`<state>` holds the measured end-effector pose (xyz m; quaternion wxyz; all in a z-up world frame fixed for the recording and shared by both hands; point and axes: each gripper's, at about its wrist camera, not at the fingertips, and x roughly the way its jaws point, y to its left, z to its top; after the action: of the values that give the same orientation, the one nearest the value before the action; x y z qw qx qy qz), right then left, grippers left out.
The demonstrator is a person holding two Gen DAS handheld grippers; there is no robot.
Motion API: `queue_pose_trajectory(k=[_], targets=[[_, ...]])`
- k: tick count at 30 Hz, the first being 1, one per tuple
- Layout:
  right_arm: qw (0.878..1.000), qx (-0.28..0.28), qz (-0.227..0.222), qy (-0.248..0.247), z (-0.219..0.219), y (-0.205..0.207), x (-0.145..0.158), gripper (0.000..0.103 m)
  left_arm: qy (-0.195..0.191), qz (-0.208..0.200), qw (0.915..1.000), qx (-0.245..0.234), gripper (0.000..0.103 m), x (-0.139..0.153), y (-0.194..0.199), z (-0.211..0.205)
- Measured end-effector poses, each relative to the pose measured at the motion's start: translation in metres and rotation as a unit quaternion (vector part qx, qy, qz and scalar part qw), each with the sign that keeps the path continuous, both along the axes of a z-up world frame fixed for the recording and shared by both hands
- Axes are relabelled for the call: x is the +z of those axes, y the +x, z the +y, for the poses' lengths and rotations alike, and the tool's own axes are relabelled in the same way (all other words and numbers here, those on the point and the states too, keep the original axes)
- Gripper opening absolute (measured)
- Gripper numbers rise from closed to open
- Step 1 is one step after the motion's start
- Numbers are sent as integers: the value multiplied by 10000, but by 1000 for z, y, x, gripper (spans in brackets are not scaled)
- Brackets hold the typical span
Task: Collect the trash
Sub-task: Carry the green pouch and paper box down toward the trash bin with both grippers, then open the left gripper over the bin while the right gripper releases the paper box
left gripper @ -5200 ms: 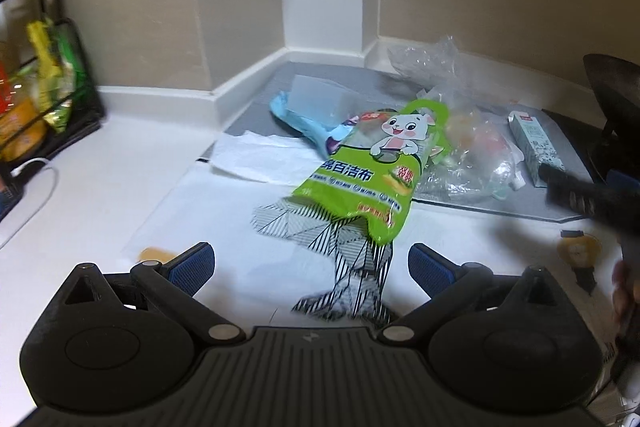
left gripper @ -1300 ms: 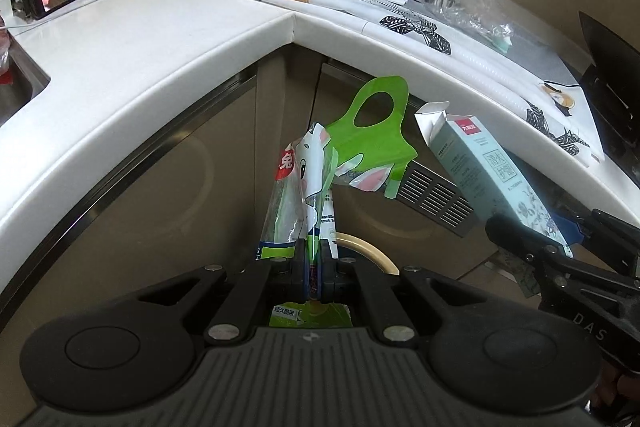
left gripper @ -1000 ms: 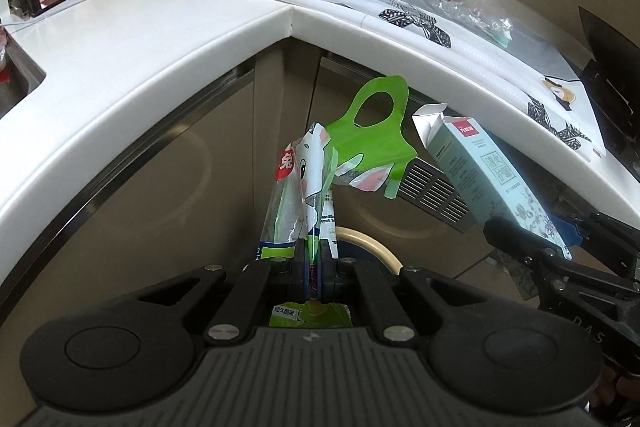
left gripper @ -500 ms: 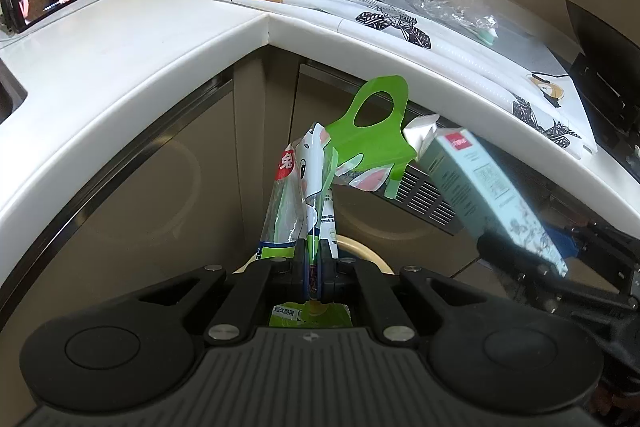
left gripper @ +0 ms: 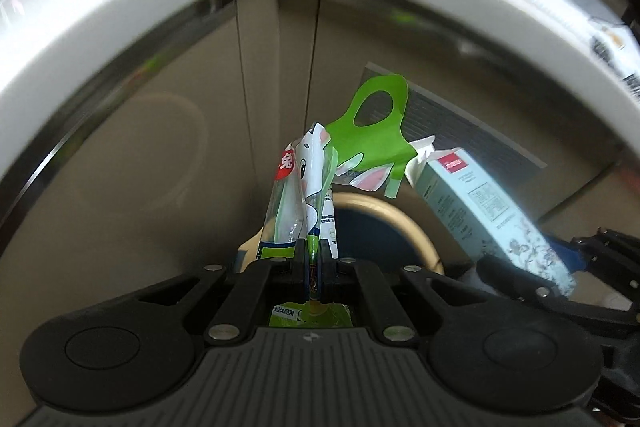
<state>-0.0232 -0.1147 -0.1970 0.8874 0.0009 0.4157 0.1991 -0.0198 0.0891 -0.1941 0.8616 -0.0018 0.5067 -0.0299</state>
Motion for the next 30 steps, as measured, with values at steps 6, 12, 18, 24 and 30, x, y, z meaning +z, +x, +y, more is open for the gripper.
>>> queue_pose_trajectory(k=[6, 12, 18, 24, 30], targets=[[9995, 69, 253, -192, 10, 15, -22, 42, 174, 237, 9996, -20, 3, -26, 14, -2], [9983, -12, 491, -324, 10, 19, -36, 42, 179, 347, 9992, 48, 3, -35, 22, 5], [9951, -92, 901, -386, 6, 24, -56, 42, 145, 551, 9983, -119, 3, -53, 29, 5], [9896, -84, 1328, -546, 11, 40, -84, 42, 183, 970, 9945, -343, 3, -87, 50, -8], [9809, -192, 1785, -750, 19, 60, -121, 42, 450, 1393, 9879, -518, 3, -124, 70, -29]])
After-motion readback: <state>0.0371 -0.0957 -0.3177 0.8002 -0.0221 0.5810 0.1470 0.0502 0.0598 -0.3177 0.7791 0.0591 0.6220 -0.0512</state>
